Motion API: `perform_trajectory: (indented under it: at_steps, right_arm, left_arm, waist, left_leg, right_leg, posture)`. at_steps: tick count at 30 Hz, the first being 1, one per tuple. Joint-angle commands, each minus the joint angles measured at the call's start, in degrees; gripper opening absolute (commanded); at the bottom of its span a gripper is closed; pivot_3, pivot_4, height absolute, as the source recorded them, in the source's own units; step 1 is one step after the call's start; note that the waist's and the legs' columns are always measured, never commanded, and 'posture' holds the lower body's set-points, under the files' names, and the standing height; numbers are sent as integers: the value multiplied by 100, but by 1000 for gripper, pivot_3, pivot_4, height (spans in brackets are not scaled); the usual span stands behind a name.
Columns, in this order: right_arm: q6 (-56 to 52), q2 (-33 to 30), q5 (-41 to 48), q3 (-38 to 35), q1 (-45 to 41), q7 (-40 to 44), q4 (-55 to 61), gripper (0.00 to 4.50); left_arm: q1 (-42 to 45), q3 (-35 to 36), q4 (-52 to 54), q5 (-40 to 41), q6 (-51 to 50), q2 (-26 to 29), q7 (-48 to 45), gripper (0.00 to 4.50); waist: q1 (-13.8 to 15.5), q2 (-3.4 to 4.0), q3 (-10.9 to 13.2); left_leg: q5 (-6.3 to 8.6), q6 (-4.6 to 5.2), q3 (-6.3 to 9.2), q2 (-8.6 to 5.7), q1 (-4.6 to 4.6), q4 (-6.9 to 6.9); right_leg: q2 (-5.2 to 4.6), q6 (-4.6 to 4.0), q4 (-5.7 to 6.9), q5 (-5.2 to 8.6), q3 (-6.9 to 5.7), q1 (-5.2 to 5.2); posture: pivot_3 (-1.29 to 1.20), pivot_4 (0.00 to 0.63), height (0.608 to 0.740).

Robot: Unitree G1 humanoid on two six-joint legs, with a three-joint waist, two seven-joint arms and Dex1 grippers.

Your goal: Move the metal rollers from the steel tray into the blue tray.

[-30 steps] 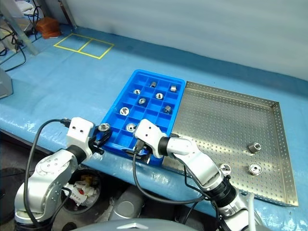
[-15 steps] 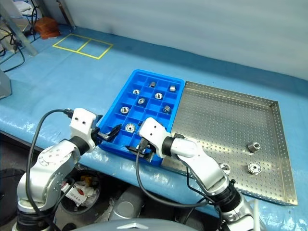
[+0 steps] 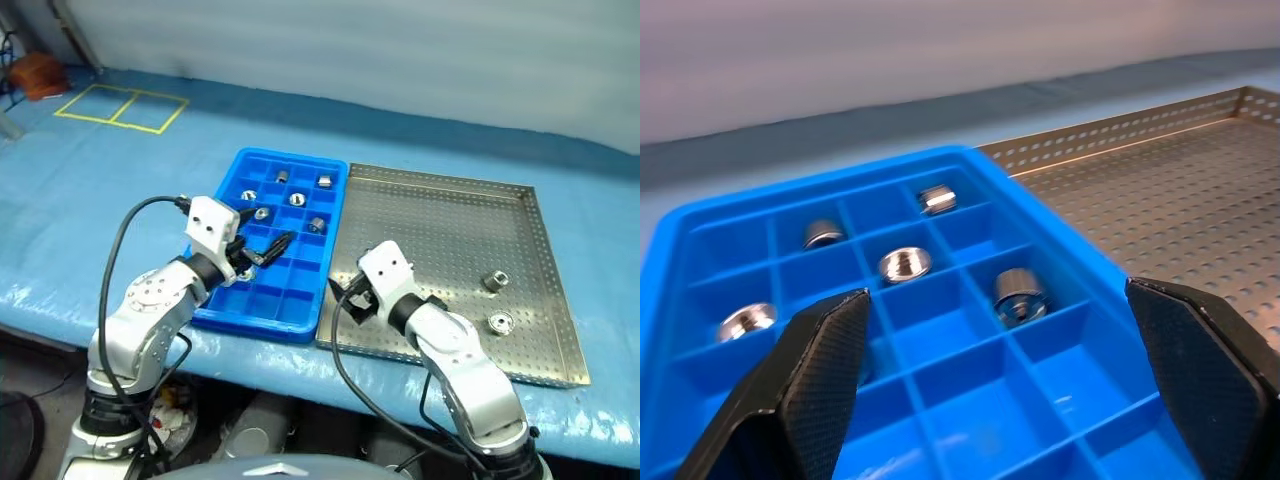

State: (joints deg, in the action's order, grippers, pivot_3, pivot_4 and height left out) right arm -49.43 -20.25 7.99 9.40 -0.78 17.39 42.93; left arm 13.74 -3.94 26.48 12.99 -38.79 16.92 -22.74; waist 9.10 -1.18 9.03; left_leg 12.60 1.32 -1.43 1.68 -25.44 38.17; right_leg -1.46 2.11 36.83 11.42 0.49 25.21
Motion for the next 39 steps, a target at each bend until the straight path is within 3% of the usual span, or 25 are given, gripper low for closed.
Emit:
perform_trajectory:
  at_steps: [1,7,14,22,39]
  right_arm:
    - [-254,109,-72,-350,158,-344,450,4500]
    - [-786,421,-290,-643,174,-969,462,4500]
    - [-899,1336,-730,-983,-467,-2029,-526,4500]
    - [-297,2297,-1218,-1582,-1311,-3316,-2101,4500]
    - [1266,2646,-764,-2859,-2703,-4163,-4611,4500]
  left_arm:
    - [218,-304,-186,18,363,-131,-150,4446]
    - [382,-703,-422,10,569,-296,-348,4446]
    - [286,-987,-451,26,632,-380,-484,4446]
    - [233,-991,-422,64,557,-381,-503,4446]
    - [-65,-1232,-149,60,817,-195,-830,4446]
  waist:
    - [-249,0,0]
    - [-770,3,1]
    - [-973,7,-2]
    - [-991,10,-3]
    - [-985,21,-3]
  left_leg:
    - [-1,1,3,-1,3,1]
    - [0,3,6,2,84,-10]
    - [-4,7,10,3,95,-8]
    - [-4,8,7,-3,89,-20]
    - [-6,11,4,-4,90,-24]
  right_leg:
    - [0,0,0,0,0,-5]
    - [2,-4,1,5,7,-72]
    - [5,-2,16,3,26,-70]
    - [5,7,10,-2,39,-64]
    - [6,10,9,-6,47,-64]
  posture:
    - [57,150,740]
    - [10,150,740]
    - [-16,150,740]
    - [5,150,740]
    - [46,150,740]
